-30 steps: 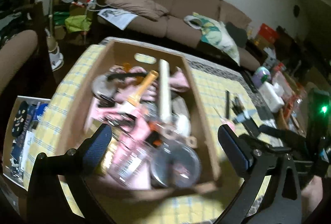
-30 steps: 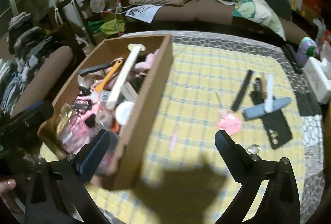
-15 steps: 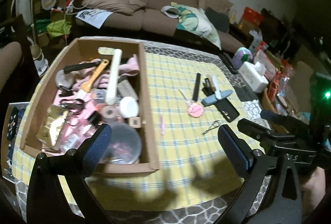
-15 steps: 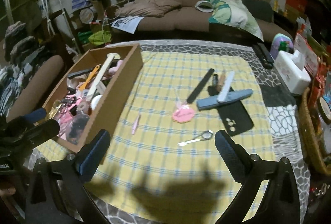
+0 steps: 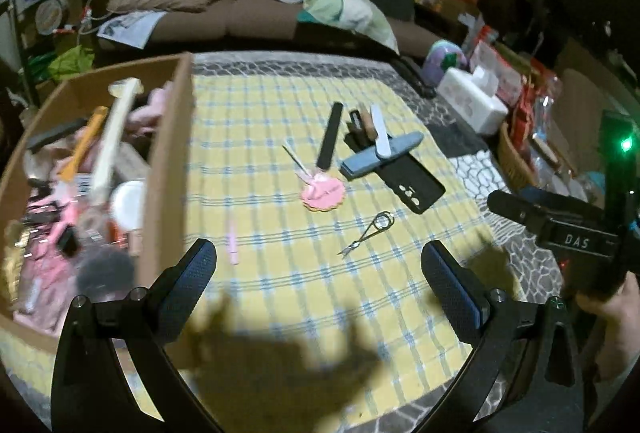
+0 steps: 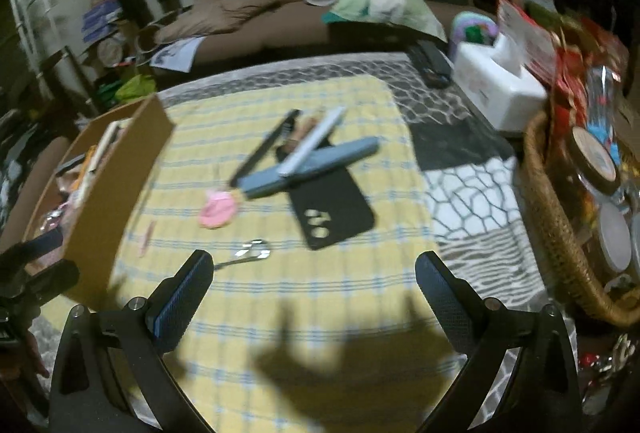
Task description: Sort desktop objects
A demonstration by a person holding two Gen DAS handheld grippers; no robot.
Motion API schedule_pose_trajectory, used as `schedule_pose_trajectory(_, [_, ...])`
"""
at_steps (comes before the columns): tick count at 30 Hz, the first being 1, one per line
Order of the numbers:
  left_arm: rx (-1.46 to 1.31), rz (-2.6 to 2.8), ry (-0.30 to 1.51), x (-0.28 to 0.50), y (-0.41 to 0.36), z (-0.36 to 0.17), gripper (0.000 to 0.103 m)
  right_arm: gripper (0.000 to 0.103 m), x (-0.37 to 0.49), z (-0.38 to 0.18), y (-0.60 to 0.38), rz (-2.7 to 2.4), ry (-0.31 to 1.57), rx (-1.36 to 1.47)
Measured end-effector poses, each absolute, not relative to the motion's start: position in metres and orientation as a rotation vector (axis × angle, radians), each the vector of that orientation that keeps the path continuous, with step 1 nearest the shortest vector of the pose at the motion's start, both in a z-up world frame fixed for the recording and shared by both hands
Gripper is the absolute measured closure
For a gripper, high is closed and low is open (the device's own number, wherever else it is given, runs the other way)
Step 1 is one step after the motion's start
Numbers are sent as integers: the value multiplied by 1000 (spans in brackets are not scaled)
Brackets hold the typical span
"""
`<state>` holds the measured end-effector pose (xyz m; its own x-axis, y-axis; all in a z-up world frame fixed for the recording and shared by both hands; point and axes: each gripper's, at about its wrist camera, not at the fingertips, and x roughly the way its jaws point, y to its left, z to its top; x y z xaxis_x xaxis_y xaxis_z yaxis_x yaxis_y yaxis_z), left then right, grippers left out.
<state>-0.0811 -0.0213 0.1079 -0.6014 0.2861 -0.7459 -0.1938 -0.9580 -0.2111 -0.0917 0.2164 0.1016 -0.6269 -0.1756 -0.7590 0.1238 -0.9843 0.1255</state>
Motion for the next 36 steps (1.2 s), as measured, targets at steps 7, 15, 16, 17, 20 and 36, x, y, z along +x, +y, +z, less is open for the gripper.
schedule_pose_trajectory(7, [-1252, 2530, -8, -131, 21, 77, 0, 0, -122, 69, 243, -2675, -143, 1317])
schedule_pose_trajectory(15, [-1275, 2465, 143, -198, 71, 40, 3, 0, -182, 56, 258, -2607, -306, 1318])
schedule_pose_trajectory(16, [-1279, 2461, 148, -205, 74, 35, 6, 0, -189, 57, 257, -2598, -316, 1313])
schedule_pose_trajectory(17, [-1282, 2456, 166, -212, 79, 31, 7, 0, -198, 58, 256, -2588, -326, 1307])
schedule_pose_trajectory(20, [-1283, 2456, 250, -227, 91, 17, 7, 0, -221, 61, 252, -2563, -349, 1294])
schedule_pose_trajectory(36, [-1222, 2380, 239, -240, 107, 8, 61, 39, -286, 39, 193, -2418, -168, 1439])
